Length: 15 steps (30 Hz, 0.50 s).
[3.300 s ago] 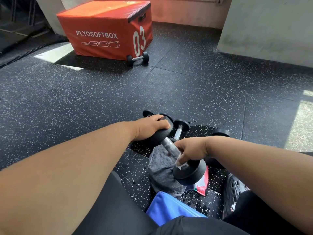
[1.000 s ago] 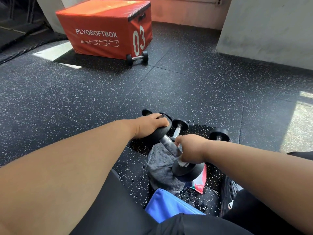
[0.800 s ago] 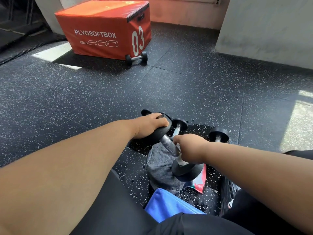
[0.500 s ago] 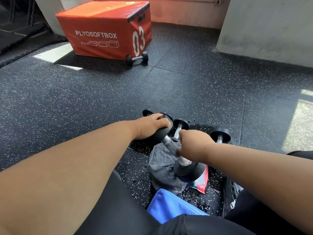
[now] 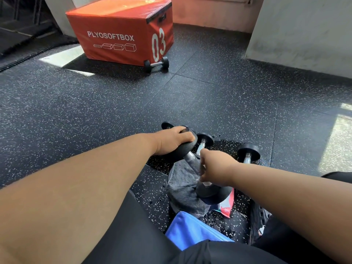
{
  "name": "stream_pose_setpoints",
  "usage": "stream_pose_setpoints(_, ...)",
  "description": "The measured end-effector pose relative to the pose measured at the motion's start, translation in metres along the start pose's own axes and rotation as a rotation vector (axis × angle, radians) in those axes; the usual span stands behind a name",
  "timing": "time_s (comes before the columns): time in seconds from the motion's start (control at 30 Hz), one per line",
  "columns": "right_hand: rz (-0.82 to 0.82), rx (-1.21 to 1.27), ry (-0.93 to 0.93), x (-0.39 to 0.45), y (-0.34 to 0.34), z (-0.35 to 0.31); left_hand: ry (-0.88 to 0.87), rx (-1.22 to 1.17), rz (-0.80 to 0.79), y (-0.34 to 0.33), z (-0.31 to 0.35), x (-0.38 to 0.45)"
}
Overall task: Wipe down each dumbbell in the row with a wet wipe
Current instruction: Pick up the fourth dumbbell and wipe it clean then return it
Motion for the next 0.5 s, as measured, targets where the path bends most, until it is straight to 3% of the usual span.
stream_pose_setpoints(0.23,-0.283,0.258,0.109,0.015,0.004,0.017,0.023,0.037,0.001,0.001,-0.006,0.003)
stream_pose_setpoints(0.5,-0.21,-0.044,0.175,0.02,-0.008,0.016,-0.001,0.055,-0.007,0.0,-0.004,0.003)
Point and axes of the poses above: each hand's wrist, its own x-axis towards the middle knuckle, its own y-axis out of the back of the hand, z = x × y, the point moved 2 cm from there along x, towards the middle knuckle, and after that the axes turned 14 degrees about -y, right-handed, at the moved point
